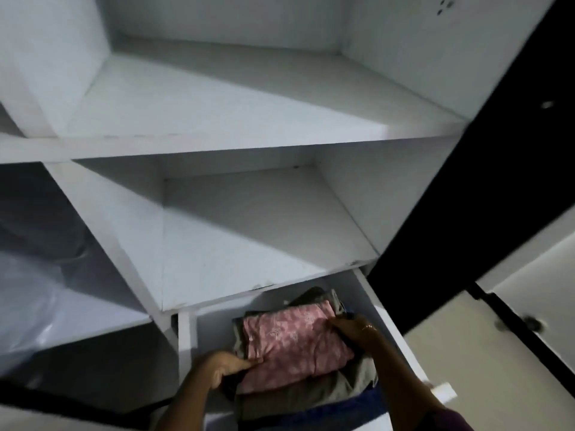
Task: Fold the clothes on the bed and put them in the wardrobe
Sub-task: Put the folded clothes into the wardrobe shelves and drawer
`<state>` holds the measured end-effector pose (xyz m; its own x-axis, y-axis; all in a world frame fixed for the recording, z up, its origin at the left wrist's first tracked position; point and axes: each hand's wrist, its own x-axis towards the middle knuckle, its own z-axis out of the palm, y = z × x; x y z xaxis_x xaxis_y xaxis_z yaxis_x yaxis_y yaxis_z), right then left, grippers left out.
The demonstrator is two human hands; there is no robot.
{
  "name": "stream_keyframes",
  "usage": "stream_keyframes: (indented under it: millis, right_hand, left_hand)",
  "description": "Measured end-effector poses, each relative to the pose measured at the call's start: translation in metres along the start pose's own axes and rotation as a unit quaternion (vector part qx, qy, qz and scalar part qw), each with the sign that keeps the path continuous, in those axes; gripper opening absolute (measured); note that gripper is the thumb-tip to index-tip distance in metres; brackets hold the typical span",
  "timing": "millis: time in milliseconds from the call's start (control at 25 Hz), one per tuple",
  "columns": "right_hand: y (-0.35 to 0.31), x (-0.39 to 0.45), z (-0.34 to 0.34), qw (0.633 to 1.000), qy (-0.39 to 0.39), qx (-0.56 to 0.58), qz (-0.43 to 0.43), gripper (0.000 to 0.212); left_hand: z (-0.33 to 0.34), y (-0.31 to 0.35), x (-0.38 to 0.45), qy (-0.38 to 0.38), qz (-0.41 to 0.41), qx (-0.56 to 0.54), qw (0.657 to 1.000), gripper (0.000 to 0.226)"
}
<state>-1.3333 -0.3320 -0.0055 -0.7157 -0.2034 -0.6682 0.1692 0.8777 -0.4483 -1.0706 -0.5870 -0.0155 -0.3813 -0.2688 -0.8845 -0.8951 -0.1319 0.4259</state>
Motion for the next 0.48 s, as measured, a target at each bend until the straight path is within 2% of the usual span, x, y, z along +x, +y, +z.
stream_keyframes:
  millis: [80, 200, 320, 400, 480]
  right_hand:
    - [-0.004, 0.026, 0.023, 0.999, -0.020, -0.003, -0.027, 0.047]
    - [0.001, 0.070, 0.060, 0.998, -0.039, -0.012, -0.042, 0.043]
    - [0.018, 0.095, 0.081, 0.997, -0.056, -0.051, -0.032, 0.041]
    - [0.025, 0.098, 0.081, 0.996, -0.069, -0.052, -0.027, 0.044]
    - [0.024, 0.097, 0.077, 0.995, -0.081, -0.056, -0.033, 0.063]
  left_hand:
    - [0.008, -0.024, 0.017, 0.032, -0.026, -0.055, 0.998, 0.090]
    - [0.021, -0.045, 0.032, 0.071, -0.047, -0.133, 0.987, 0.083]
    - [0.034, -0.049, 0.031, 0.082, -0.045, -0.159, 0.983, 0.070]
    - [0.037, -0.049, 0.035, 0.087, -0.041, -0.146, 0.985, 0.067]
    - [0.032, -0.046, 0.040, 0.102, -0.037, -0.114, 0.988, 0.077]
